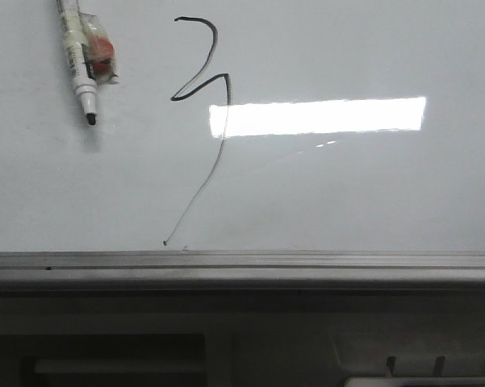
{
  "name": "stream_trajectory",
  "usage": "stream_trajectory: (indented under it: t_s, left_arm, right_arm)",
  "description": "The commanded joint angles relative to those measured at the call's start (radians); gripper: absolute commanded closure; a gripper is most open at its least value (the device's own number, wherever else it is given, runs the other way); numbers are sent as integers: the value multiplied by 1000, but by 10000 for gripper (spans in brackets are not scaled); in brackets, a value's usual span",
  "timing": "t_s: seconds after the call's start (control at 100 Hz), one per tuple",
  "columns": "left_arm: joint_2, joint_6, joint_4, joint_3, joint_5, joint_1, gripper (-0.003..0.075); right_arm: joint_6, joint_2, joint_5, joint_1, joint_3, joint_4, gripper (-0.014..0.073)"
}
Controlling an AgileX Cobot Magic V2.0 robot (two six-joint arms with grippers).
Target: Write number 3 on whiteboard
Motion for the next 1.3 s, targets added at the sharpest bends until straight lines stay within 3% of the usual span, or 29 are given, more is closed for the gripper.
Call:
stream_trajectory:
  t_s: [0.0, 0.1, 0.21, 0.35, 0.48, 0.53, 0.63, 0.79, 1.29]
  left_arm:
    - [10, -13, -1, 11, -75, 3, 741]
    - [10, -13, -1, 11, -75, 3, 741]
    - [10, -13, -3, 11, -75, 3, 741]
    - [10, -13, -3, 11, -75, 3, 741]
    - [10, -13, -5, 11, -75, 3, 741]
    - [10, -13, -5, 11, -75, 3, 741]
    - [10, -13, -5, 11, -75, 3, 741]
    - [10, -13, -5, 11, -75, 3, 741]
    - [10, -13, -5, 11, -75, 3, 741]
  right_arm:
    - [2, 9, -70, -4, -27, 5, 644]
    - [2, 9, -72, -7, -21, -49, 644]
    - [33, 9, -136, -38, -2, -307, 644]
    - [338, 9, -237, -174, 66, -441, 644]
    - [650, 9, -126, -324, 64, -599, 644]
    - [705, 9, -88, -365, 64, -622, 644]
    - [712, 5, 39, -420, 64, -622, 644]
    - [709, -62, 72, -429, 66, -634, 644]
    - [709, -92, 68, -431, 66, -634, 644]
